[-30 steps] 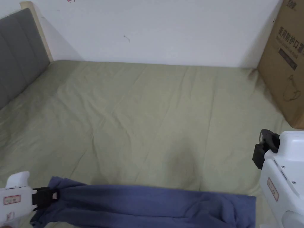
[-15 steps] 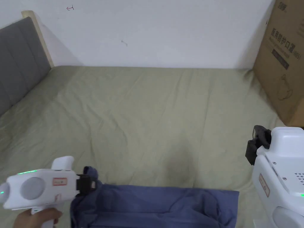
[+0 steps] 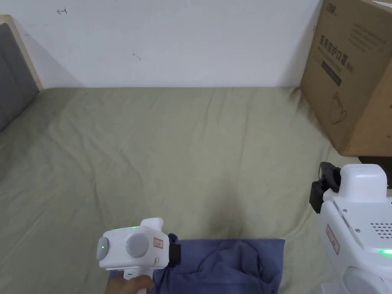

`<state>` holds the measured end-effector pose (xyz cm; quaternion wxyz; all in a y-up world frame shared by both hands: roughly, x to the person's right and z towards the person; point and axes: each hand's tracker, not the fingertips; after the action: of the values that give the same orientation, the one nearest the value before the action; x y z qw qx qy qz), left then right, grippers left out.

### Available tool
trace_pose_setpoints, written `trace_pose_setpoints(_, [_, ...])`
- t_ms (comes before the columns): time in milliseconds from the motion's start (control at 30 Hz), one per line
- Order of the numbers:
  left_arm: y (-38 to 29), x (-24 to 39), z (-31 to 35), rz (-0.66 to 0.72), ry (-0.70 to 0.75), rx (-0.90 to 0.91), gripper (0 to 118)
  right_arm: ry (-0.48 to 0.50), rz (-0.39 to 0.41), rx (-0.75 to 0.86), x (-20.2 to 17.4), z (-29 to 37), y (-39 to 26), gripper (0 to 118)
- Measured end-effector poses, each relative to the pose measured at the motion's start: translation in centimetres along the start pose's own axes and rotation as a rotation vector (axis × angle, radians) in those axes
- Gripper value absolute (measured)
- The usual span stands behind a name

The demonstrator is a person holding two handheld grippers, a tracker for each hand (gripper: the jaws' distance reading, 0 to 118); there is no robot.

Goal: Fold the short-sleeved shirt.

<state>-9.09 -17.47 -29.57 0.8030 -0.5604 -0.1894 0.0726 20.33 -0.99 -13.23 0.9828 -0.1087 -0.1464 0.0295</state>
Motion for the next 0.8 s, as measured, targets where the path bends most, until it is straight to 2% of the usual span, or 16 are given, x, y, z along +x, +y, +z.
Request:
trace_pose_setpoints(67, [-0.3,0.6,0.1,0.004,0.012,0.008,80,-0.004,-0.007,-0.002,0.2,0.1,-0.1,0])
trace_pose_setpoints(100, [-0.5,0.7,0.4,0.006,0.010,0.019,88,-0.006,-0.011,-0.004,0.3,0.0,-0.1,0])
trace_pose_setpoints(267, [-0.1,-0.5,3.8,0.059,-0.071,0.116,88,-0.007,-0.018,-0.004,0.4,0.0,-0.1,0])
trace_pose_setpoints(467, [0.1,-2.6,8.0,0.006,0.066,0.330,86,0.001,-0.027,0.010,0.1,0.2,0.3,0])
trace_pose_setpoints(500, [0.0,-3.1,8.3,0.008,0.088,0.367,82,0.003,-0.026,0.011,0.1,0.2,0.3,0])
trace_pose_setpoints(533, [-0.2,-3.5,8.4,0.005,0.101,0.390,73,0.005,-0.025,0.012,0.1,0.2,0.4,0])
trace_pose_setpoints(567, [-0.4,-3.9,8.5,-0.011,0.111,0.417,53,0.006,-0.025,0.014,0.1,0.3,0.4,0])
trace_pose_setpoints(667, [-1.0,-4.5,7.7,-0.044,0.122,0.430,31,0.007,-0.026,0.016,0.1,0.2,0.5,0])
trace_pose_setpoints(700, [-1.2,-4.6,7.1,-0.048,0.121,0.419,8,0.008,-0.029,0.015,0.1,0.2,0.4,0])
trace_pose_setpoints(733, [-1.5,-4.8,6.6,-0.058,0.112,0.413,1,0.009,-0.033,0.013,0.1,0.1,0.4,0])
trace_pose_setpoints(800, [-2.0,-4.5,5.5,-0.065,0.089,0.391,0,0.007,-0.034,0.011,0.2,0.1,0.4,0])
